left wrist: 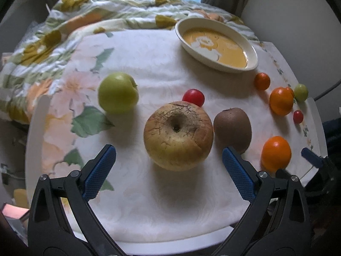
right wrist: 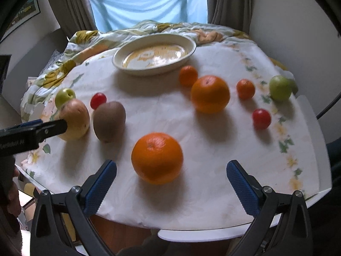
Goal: Organize fruits
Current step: 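Grasp the large yellow apple with the left gripper while the right gripper grasps the big orange, then lift the yellow apple with the left gripper and carry it over the white bowl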
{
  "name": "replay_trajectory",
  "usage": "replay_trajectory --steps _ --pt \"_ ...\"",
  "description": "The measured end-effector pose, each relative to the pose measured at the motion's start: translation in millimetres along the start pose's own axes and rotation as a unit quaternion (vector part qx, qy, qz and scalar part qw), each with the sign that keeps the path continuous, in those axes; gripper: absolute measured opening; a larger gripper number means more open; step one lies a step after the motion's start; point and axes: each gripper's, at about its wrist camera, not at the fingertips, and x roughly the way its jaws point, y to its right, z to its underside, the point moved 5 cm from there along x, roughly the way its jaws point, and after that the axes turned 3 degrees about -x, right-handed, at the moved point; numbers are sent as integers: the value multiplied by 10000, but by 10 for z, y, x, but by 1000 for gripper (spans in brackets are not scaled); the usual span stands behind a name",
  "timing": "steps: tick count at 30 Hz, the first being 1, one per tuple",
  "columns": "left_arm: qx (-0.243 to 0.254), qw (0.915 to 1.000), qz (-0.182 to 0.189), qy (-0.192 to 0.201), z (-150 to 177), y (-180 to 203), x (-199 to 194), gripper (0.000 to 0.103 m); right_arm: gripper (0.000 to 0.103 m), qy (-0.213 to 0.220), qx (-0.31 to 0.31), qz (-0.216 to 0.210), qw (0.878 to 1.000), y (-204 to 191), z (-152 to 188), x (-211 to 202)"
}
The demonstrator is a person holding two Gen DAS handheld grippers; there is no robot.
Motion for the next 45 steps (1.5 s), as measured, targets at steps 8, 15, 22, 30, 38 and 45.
replay_trajectory --steps 8,15,22,30,38,45 --pt "1 9995 139 -289 -21 75 252 91 98 -195 -23 -41 9998 -111 38 183" --pt "-50 9988 280 -393 11 77 315 79 80 -309 -70 -129 9994 -177 29 286" --pt "22 9991 227 -350 36 76 296 79 73 -316 -71 -121 9994 -208 9 338" --pt "155 9996 37 -251 56 26 256 79 55 -255 -179 69 9995 -195 -68 366" --pt "222 9997 57 -80 94 -13 169 78 54 -65 -212 18 9998 -195 -133 286" --pt "124 9998 159 48 98 -29 114 77 54 32 -306 31 9995 -251 -187 222"
